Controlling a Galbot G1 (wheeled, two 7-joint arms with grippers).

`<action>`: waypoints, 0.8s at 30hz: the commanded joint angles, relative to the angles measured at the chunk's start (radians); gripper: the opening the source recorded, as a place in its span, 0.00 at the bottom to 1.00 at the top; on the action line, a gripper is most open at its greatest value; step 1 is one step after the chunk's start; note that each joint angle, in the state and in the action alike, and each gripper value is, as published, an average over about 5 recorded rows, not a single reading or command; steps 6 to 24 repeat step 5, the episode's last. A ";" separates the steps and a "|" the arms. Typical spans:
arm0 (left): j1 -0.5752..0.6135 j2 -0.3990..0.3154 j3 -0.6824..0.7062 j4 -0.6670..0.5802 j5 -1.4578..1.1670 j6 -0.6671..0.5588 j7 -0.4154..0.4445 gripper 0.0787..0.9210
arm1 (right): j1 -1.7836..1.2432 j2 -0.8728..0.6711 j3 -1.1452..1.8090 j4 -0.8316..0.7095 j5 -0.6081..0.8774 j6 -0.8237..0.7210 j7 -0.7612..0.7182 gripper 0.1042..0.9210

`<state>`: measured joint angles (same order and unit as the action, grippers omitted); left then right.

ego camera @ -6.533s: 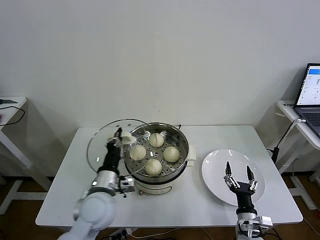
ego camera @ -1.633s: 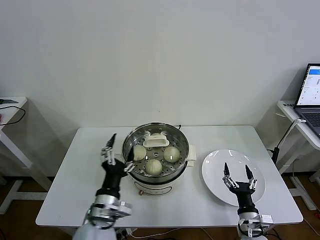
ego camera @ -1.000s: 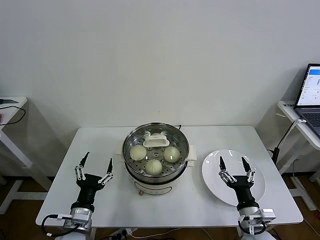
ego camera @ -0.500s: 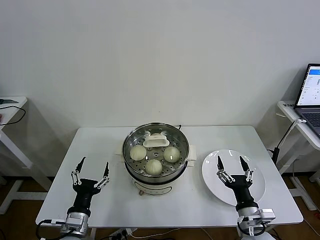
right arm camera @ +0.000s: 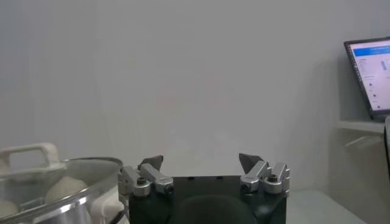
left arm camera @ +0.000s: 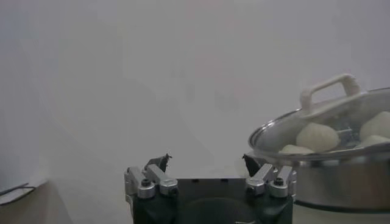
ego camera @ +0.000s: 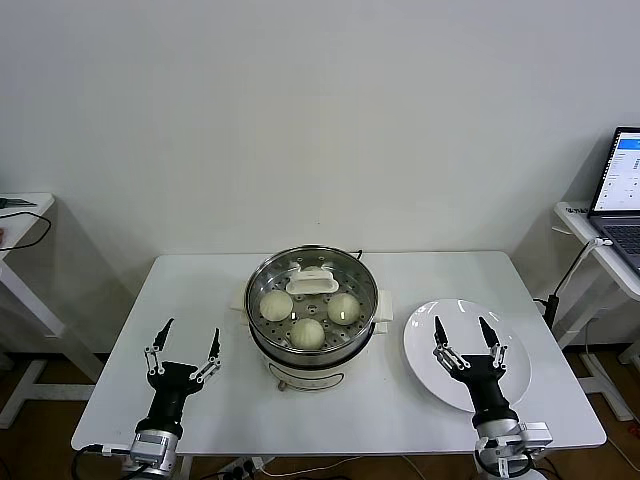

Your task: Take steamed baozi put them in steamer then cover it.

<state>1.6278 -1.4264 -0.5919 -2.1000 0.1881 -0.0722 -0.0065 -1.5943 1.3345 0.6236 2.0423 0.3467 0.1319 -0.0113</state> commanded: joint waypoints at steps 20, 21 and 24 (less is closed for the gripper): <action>0.005 0.000 -0.003 -0.009 -0.003 -0.003 -0.005 0.88 | -0.010 0.006 0.004 0.011 -0.005 -0.008 0.003 0.88; 0.005 0.000 -0.003 -0.009 -0.003 -0.003 -0.005 0.88 | -0.010 0.006 0.004 0.011 -0.005 -0.008 0.003 0.88; 0.005 0.000 -0.003 -0.009 -0.003 -0.003 -0.005 0.88 | -0.010 0.006 0.004 0.011 -0.005 -0.008 0.003 0.88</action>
